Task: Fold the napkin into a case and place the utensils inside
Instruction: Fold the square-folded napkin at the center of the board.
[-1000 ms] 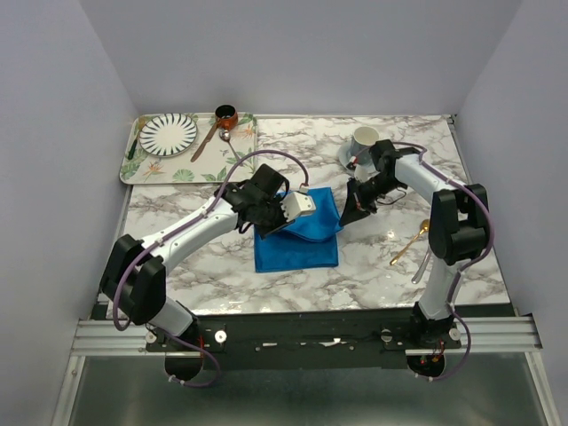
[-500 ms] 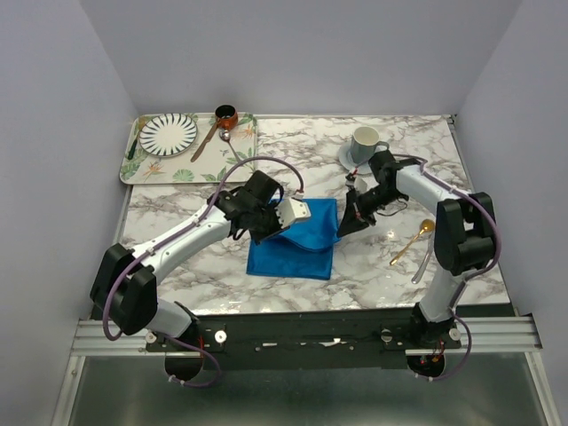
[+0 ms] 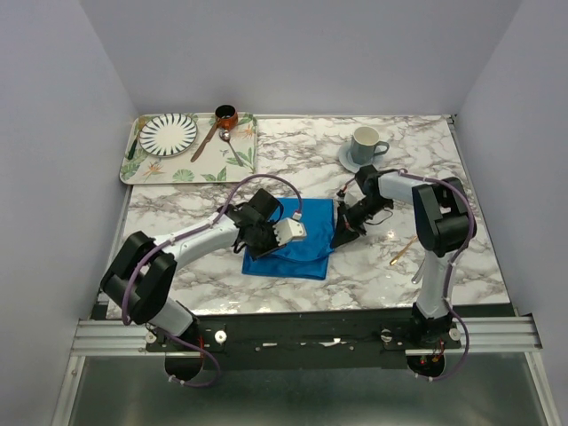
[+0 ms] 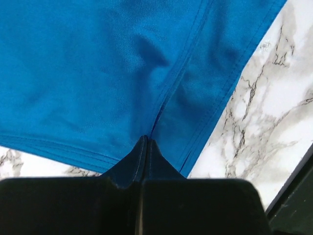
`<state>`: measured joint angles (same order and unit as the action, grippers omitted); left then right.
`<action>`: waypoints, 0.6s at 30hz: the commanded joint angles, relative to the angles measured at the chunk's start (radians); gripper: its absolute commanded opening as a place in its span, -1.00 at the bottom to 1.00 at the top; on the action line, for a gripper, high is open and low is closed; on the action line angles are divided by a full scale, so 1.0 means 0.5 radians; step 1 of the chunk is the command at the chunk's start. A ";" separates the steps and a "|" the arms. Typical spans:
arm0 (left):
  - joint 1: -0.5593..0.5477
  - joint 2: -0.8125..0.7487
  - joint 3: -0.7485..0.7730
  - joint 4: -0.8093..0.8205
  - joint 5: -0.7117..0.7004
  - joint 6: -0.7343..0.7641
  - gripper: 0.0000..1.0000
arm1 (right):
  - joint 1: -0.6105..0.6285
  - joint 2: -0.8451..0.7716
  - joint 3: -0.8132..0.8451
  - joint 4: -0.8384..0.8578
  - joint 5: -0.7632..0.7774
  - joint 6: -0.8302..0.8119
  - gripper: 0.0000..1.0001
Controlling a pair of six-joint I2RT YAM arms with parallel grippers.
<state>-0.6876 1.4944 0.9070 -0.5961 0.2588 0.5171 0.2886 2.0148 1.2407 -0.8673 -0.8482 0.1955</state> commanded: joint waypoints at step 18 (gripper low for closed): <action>-0.088 0.714 0.582 0.164 0.243 -0.457 -1.00 | -0.310 0.364 0.819 -0.232 0.485 -0.234 -0.89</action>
<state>-0.7170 1.7649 1.0966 -0.5339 0.3241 0.3836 0.1917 2.1670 1.5562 -0.8959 -0.6739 0.1555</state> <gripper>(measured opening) 0.006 0.019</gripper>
